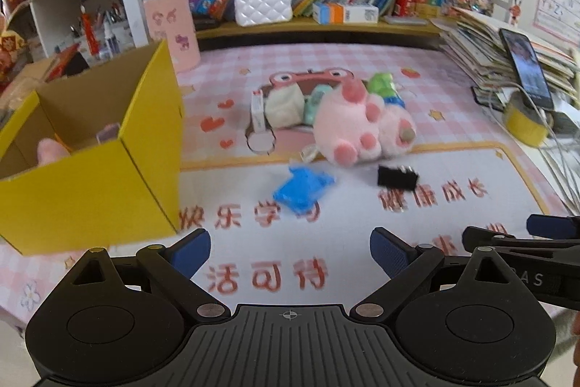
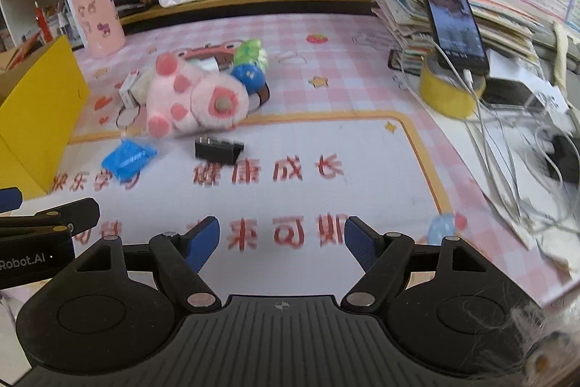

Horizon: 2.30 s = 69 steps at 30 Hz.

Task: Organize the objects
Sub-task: 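Grasp the blue bag with the left gripper while the right grasps the black binder clip, then carry the blue bag and binder clip into the yellow box and release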

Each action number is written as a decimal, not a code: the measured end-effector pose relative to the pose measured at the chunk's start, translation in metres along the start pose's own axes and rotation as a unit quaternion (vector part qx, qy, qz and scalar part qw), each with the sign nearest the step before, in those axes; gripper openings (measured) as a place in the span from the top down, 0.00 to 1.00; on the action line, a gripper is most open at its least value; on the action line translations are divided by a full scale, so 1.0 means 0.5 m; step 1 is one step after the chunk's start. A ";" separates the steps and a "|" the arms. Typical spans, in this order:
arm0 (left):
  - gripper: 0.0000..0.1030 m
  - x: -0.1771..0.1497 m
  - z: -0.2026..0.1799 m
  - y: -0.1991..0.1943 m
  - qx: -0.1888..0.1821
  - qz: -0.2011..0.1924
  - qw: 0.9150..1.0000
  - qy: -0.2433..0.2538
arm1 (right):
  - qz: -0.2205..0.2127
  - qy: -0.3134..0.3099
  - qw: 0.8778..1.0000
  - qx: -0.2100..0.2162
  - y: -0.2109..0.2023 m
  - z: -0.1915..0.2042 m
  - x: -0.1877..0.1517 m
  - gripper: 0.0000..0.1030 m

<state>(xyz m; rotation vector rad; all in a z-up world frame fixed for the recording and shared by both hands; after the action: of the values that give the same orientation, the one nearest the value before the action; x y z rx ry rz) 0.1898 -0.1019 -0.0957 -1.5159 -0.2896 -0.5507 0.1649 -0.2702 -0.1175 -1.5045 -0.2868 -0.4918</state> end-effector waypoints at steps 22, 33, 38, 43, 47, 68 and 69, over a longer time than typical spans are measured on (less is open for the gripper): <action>0.30 0.082 -0.016 0.139 0.006 0.025 1.000 -0.008 | -0.010 -0.050 0.997 0.056 0.075 0.034 0.138 0.36; 0.73 0.079 -0.018 0.170 -0.009 0.045 0.999 0.011 | 0.024 -0.038 0.995 0.091 0.111 0.068 0.160 0.39; 0.73 0.043 0.026 0.133 0.000 0.053 0.999 -0.007 | 0.027 -0.056 0.995 0.077 0.139 0.087 0.155 0.42; 0.74 0.024 0.059 0.105 -0.005 0.056 0.998 -0.040 | 0.025 -0.084 0.995 0.056 0.166 0.106 0.144 0.52; 0.74 0.025 0.065 0.078 -0.013 0.044 0.997 -0.055 | 0.006 -0.110 0.993 0.038 0.166 0.116 0.138 0.57; 0.74 -0.053 0.117 -0.036 -0.065 0.004 0.996 -0.065 | -0.007 -0.073 0.995 0.071 -0.012 0.148 0.036 0.57; 0.74 -0.060 0.126 -0.040 -0.066 0.004 0.996 -0.066 | -0.005 -0.076 0.995 0.069 -0.017 0.157 0.025 0.57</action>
<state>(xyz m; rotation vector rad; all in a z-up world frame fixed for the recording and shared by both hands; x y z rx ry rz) 0.1639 -0.0344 -0.0905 -1.6839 -0.3543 -0.4713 0.1810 -0.1937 -0.0997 -1.4086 -0.4396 -0.3584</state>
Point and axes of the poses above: each gripper's, at about its wrist camera, not at the fingertips, and y roughly the way its jaws point, z to its left, x to its top, the point moved 7 cm from there along y, roughly the way its jaws point, and after that the axes turned 13 degrees about z, right-handed, at the moved point
